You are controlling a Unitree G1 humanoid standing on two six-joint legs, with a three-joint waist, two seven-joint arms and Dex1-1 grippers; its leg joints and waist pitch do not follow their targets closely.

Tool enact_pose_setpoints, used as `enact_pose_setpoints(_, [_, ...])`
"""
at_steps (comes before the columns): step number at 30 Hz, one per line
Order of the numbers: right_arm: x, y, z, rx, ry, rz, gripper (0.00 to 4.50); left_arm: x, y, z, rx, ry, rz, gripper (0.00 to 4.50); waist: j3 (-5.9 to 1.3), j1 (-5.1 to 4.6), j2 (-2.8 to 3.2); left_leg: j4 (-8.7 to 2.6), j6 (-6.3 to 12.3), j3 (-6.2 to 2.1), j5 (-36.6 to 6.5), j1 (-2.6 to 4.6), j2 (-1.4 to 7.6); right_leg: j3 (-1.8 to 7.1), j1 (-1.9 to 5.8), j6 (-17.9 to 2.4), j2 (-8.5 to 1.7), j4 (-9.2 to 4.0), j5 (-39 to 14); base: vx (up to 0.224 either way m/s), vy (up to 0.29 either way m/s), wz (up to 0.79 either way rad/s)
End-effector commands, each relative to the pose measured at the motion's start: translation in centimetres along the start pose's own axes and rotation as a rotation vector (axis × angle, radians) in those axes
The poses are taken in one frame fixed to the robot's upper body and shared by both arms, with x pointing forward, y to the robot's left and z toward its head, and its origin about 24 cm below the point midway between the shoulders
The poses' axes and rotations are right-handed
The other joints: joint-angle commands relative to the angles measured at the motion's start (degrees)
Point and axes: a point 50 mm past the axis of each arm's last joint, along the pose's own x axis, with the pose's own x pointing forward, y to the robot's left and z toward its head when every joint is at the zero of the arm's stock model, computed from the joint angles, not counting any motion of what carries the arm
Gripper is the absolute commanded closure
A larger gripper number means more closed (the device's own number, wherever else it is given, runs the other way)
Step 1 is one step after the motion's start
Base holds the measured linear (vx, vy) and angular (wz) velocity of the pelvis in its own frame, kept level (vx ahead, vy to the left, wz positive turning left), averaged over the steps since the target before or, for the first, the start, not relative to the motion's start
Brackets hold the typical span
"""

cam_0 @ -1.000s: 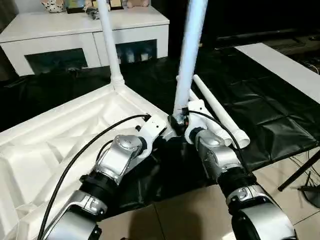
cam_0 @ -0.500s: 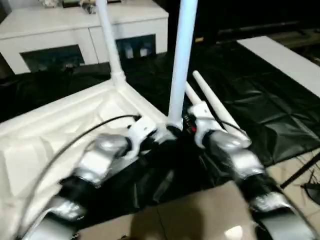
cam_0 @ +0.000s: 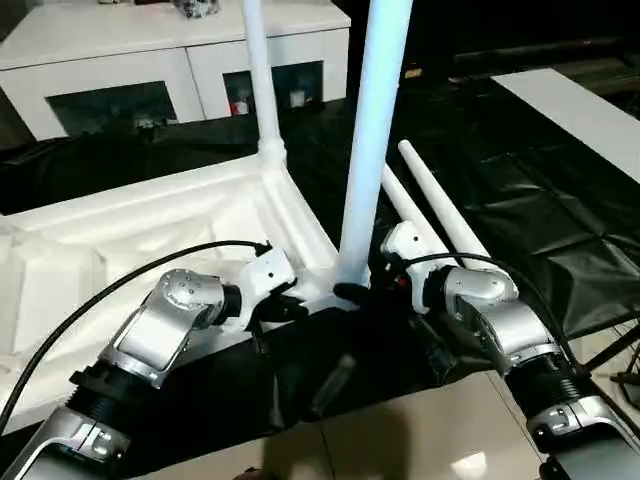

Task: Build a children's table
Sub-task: Rotate leg to tighten

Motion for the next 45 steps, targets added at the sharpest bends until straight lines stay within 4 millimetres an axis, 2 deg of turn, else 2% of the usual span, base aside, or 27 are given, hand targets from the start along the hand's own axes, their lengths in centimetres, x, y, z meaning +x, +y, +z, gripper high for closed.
enact_pose_setpoints(1, [-0.5, -0.5, 0.3, -0.016, 0.000, -0.015, 1.03, 0.0, -0.7, 0.5, 0.035, -0.014, -0.061, 4.50, -3.93, -0.08, -0.07, -3.94, 0.76, -0.09, -17.40, 1.65, 1.59, 1.84, 2.50, -14.08, -2.27, -3.09, -11.47, 0.000, 0.000, 0.00])
enact_pose_setpoints(2, [-0.5, -0.6, 0.3, -0.014, -0.001, -0.013, 1.03, 0.0, -0.7, 0.5, 0.034, -0.014, -0.062, 4.50, -3.93, -0.08, -0.07, -3.94, 0.76, -0.09, -17.40, 1.65, 1.59, 1.84, 2.50, -14.08, -2.27, -3.09, -11.47, 0.000, 0.000, 0.00])
enact_pose_setpoints(3, [-0.4, -0.6, 0.2, -0.007, -0.005, -0.010, 1.03, 0.0, -0.8, 0.5, 0.034, -0.013, -0.063, 4.50, -3.90, -0.11, 0.00, -4.02, -0.02, -0.24, -18.88, 1.66, 1.60, 1.90, 2.42, -13.30, -2.31, -3.18, -13.55, 0.000, 0.000, 0.00])
enact_pose_setpoints(5, [-0.4, -0.6, 0.1, 0.003, -0.009, -0.009, 1.27, 0.0, -0.8, 0.5, 0.034, -0.013, -0.065, 4.50, -3.92, -0.18, 0.00, -4.01, -0.30, -0.26, -19.28, 1.71, 1.57, 1.94, 2.33, -13.08, -2.28, -3.24, -13.81, 0.000, 0.000, 0.00])
enact_pose_setpoints(11, [-0.2, -0.6, -0.2, 0.031, -0.019, -0.007, 1.70, 0.0, -0.8, 0.4, 0.034, -0.008, -0.069, 4.50, -4.05, -0.58, 0.08, -3.95, -0.11, -0.36, -18.77, 1.46, 1.47, 1.87, 2.41, -13.48, -2.18, -3.03, -12.05, 0.000, 0.000, 0.00])
enact_pose_setpoints(17, [0.1, -0.6, -0.6, 0.070, -0.033, -0.045, 1.79, 0.0, -0.9, 0.2, 0.031, -0.004, -0.069, 4.50, -4.11, -0.66, 0.05, -3.81, 0.53, -0.29, -17.81, 1.43, 1.39, 1.85, 2.48, -14.02, -2.17, -2.93, -11.04, 0.000, 0.000, 0.00])
enact_pose_setpoints(22, [0.9, -1.0, -0.9, 0.156, -0.052, -0.203, 1.79, 0.8, -0.2, 0.3, -0.019, -0.025, 0.017, 4.50, -3.88, -1.19, 0.09, -4.01, -0.45, -0.33, -19.02, 1.39, 1.32, 1.88, 2.36, -13.41, -2.17, -3.15, -13.42, 0.000, 0.000, 0.00])
enact_pose_setpoints(23, [1.3, -1.2, -1.2, 0.187, -0.045, -0.273, 1.79, 1.2, 0.4, 0.4, -0.045, -0.026, 0.082, 4.50, -3.91, -1.13, 0.13, -4.01, -0.80, -0.39, -20.40, 1.69, 1.28, 1.85, 2.27, -13.01, -2.19, -3.35, -15.20, 0.000, 0.000, 0.00])
enact_pose_setpoints(25, [2.1, -1.7, -1.9, 0.274, -0.015, -0.463, 1.79, 2.2, 1.6, 0.5, -0.112, -0.015, 0.230, 4.50, -3.72, -1.33, 0.22, -4.03, -1.82, -0.34, -21.29, 1.85, 1.13, 1.97, 1.84, -12.57, -2.17, -3.59, -17.21, 0.000, 0.000, 0.00])
enact_pose_setpoints(26, [2.1, -1.7, -1.9, 0.276, -0.015, -0.465, 1.79, 2.2, 1.7, 0.5, -0.113, -0.015, 0.233, 4.50, -3.80, -1.45, 0.04, -4.08, -2.44, -0.49, -22.01, 1.92, 1.06, 1.90, 1.99, -12.00, -2.26, -3.66, -18.84, 0.000, 0.000, 0.00])
enact_pose_setpoints(29, [3.0, -2.0, -2.5, 0.353, 0.033, -0.649, 1.79, 3.4, 2.5, 0.7, -0.215, -0.001, 0.364, 4.50, -3.71, -1.60, -0.05, -4.18, -2.66, -0.58, -22.68, 1.78, 1.02, 1.96, 1.85, -10.84, -2.26, -3.92, -20.23, 0.000, 0.000, 0.00])
enact_pose_setpoints(31, [3.4, -1.9, -2.6, 0.382, 0.038, -0.695, 1.79, 3.7, 2.6, 0.8, -0.235, 0.006, 0.395, 4.50, -3.76, -1.66, -0.20, -4.19, -2.44, -0.65, -23.63, 1.85, 0.93, 1.84, 1.84, -10.32, -2.26, -4.21, -21.26, 0.000, 0.000, 0.00])
enact_pose_setpoints(33, [4.8, -1.4, -2.3, 0.420, 0.041, -0.737, 1.79, 4.7, 2.8, 1.3, -0.248, 0.015, 0.443, 4.50, -3.77, -1.89, -0.20, -4.13, -2.28, -0.60, -24.00, 1.86, 0.80, 1.85, 1.60, -9.91, -2.28, -4.45, -21.78, 0.000, 0.000, 0.00])
enact_pose_setpoints(37, [6.2, -0.6, -1.5, 0.438, 0.003, -0.673, 1.79, 5.3, 2.7, 1.4, -0.225, 0.040, 0.453, 4.50, -3.58, -1.92, -0.17, -4.27, -1.88, -0.77, -26.49, 2.01, 0.90, 1.69, 1.41, -8.67, -2.34, -4.97, -24.47, 0.000, 0.000, 0.00])
enact_pose_setpoints(38, [6.6, -0.4, -1.0, 0.437, -0.020, -0.652, 1.23, 5.5, 2.7, 1.4, -0.217, 0.050, 0.454, 4.50, -3.59, -1.91, -0.17, -4.33, -1.94, -0.81, -26.73, 2.02, 0.94, 1.72, 1.44, -8.68, -2.32, -4.92, -24.07, 0.000, 0.000, 0.00])
enact_pose_setpoints(40, [7.0, -0.4, 0.1, 0.385, -0.060, -0.613, 1.09, 5.3, 2.7, 1.2, -0.210, 0.057, 0.443, 4.50, -3.53, -1.98, -0.15, -4.47, -1.99, -0.89, -27.49, 1.86, 0.94, 1.62, 1.51, -8.48, -2.30, -4.92, -24.48, 0.000, 0.000, 0.00])
enact_pose_setpoints(41, [7.0, -0.4, 0.1, 0.385, -0.060, -0.613, 1.03, 5.3, 2.7, 1.2, -0.210, 0.057, 0.443, 4.50, -3.55, -2.04, -0.15, -4.50, -1.84, -0.97, -27.97, 1.83, 0.96, 1.62, 1.49, -8.34, -2.39, -4.96, -24.77, 0.000, 0.000, 0.00])
enact_pose_setpoints(42, [7.0, -0.4, 0.2, 0.374, -0.064, -0.611, 0.75, 5.2, 2.7, 1.1, -0.212, 0.057, 0.440, 4.50, -3.48, -2.21, -0.20, -4.63, -1.88, -1.05, -28.06, 1.59, 0.91, 1.54, 1.63, -8.21, -2.38, -4.93, -25.23, 0.000, 0.000, 0.00])
enact_pose_setpoints(45, [6.3, -1.1, 0.9, 0.326, -0.104, -0.594, 0.56, 4.7, 2.6, 1.0, -0.188, 0.040, 0.396, 4.50, -3.65, -2.48, -0.18, -4.67, -1.79, -1.18, -27.14, 1.20, 0.95, 1.51, 1.95, -8.16, -2.52, -4.76, -24.58, 0.000, 0.000, 0.00])
